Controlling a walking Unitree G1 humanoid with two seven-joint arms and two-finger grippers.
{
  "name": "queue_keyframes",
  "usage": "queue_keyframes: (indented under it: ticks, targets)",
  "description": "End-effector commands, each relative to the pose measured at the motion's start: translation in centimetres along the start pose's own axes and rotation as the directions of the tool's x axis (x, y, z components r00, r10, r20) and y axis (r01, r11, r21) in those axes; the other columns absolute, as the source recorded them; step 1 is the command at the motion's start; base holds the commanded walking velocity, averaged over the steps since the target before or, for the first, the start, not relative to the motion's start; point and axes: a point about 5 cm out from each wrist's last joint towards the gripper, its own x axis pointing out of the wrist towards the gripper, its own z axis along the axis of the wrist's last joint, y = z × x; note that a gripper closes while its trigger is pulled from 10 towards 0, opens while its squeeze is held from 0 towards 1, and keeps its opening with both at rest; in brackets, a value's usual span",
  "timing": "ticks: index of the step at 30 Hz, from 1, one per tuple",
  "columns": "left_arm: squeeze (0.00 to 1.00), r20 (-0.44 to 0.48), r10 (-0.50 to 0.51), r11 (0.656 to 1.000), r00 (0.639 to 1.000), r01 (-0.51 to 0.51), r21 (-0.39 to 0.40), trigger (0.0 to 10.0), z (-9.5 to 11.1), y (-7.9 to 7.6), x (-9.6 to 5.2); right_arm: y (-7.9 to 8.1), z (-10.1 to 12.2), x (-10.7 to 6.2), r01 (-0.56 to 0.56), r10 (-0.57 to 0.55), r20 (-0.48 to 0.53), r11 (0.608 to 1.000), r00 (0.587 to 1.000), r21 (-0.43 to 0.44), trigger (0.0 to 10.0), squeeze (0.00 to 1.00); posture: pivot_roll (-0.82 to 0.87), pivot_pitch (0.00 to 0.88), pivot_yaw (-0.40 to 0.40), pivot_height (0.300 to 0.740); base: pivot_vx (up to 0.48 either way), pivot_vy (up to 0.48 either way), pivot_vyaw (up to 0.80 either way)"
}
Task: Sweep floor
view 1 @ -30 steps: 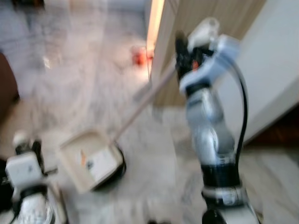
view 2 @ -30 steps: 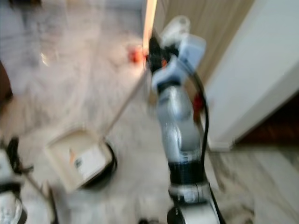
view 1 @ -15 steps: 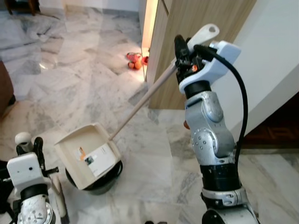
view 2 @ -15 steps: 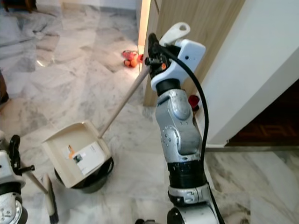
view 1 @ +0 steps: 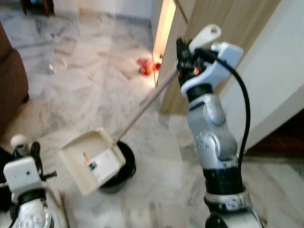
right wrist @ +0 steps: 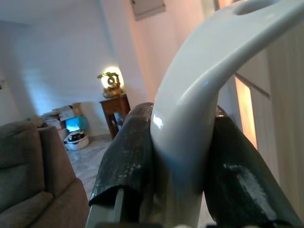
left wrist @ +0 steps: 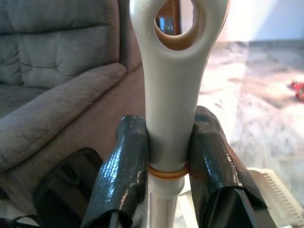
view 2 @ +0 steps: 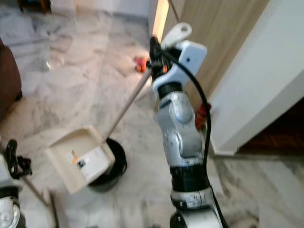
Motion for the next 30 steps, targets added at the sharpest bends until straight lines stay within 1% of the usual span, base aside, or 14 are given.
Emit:
queue_keyframes:
  ticks: [1, 8, 22, 30]
  targets:
    - [0.00, 0.046, -0.008, 1.000, 0.999, 0.008, 0.003, 10.0, 0.82, -0.30, 0.08, -0.11, 1.36, 0.08, 0.014, -0.016, 0.066, 1.000, 0.998, 0.028, 10.0, 0.00, 0.12, 0.155, -0.128, 0.740, 0.000, 0.000, 0.00]
    - [0.00, 0.043, -0.007, 1.000, 0.999, 0.008, -0.004, 10.0, 0.82, -0.29, 0.14, -0.32, 1.37, 0.08, 0.022, -0.024, 0.065, 0.999, 0.998, 0.024, 10.0, 0.00, 0.12, 0.157, -0.127, 0.740, 0.000, 0.035, 0.00]
    - [0.00, 0.039, -0.007, 1.000, 0.999, 0.007, -0.001, 10.0, 0.88, -0.28, 0.12, -0.46, 1.31, 0.01, 0.030, -0.031, 0.061, 0.999, 0.998, 0.021, 10.0, 0.00, 0.12, 0.161, -0.126, 0.740, 0.000, 0.394, 0.00]
    - [0.00, 0.070, -0.022, 1.000, 0.997, 0.022, -0.001, 10.0, 1.52, -0.55, 0.50, -0.48, 1.33, 0.06, 0.031, -0.032, 0.067, 0.999, 0.997, 0.021, 10.0, 0.00, 0.13, 0.149, -0.121, 0.740, 0.000, 0.000, 0.00]
